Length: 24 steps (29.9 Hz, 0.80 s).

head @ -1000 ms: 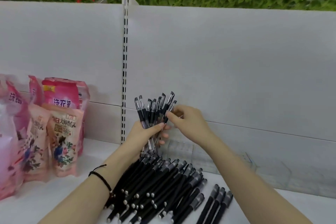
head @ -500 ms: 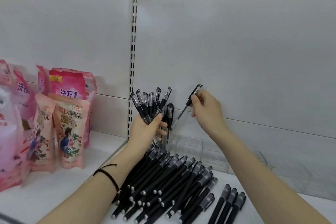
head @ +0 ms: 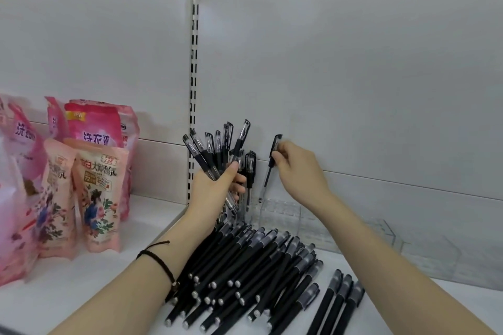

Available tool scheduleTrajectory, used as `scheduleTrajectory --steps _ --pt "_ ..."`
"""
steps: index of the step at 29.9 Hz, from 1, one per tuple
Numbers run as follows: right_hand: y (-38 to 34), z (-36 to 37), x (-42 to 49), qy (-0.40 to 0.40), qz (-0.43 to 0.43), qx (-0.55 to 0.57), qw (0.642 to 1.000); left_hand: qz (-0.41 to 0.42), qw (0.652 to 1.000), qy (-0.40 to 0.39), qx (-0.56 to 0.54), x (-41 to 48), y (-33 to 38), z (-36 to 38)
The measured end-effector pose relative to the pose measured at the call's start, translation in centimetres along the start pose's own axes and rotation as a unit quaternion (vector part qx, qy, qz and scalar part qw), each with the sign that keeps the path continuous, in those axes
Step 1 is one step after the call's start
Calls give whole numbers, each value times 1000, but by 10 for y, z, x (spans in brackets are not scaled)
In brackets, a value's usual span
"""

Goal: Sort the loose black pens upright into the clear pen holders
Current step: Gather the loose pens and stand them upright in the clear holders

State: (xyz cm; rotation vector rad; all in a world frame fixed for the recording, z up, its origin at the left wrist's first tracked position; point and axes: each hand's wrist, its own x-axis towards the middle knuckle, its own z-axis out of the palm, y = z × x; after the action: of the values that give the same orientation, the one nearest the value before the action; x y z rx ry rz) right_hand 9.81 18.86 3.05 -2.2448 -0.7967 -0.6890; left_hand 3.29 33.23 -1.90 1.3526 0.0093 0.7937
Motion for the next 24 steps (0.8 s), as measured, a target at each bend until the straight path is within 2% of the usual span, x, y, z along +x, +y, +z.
scheduleTrajectory --steps 4,8,12,14,15,18,21,24 --pt "-1 10 1 -66 35 -32 997 7 1000 12 -1 -1 2 0" --pt "-7 18 0 -82 69 -74 991 -8 1000 18 -22 -2 6 1" --pt "-6 11 0 -108 81 -98 986 -23 998 -33 -42 -5 9 0" --pt "-8 0 5 -113 79 -30 990 -42 996 -68 -44 -8 10 0" --pt "-10 -7 6 -117 81 43 989 -50 994 -81 -45 -9 9 1" --pt "-20 -21 5 -160 96 284 940 -64 991 -109 -43 -10 7 2" --pt "-24 -19 3 -147 86 320 932 -57 989 -132 -32 -9 5 1" --pt "-26 -14 5 -76 102 325 937 -53 992 -115 -21 -8 4 1"
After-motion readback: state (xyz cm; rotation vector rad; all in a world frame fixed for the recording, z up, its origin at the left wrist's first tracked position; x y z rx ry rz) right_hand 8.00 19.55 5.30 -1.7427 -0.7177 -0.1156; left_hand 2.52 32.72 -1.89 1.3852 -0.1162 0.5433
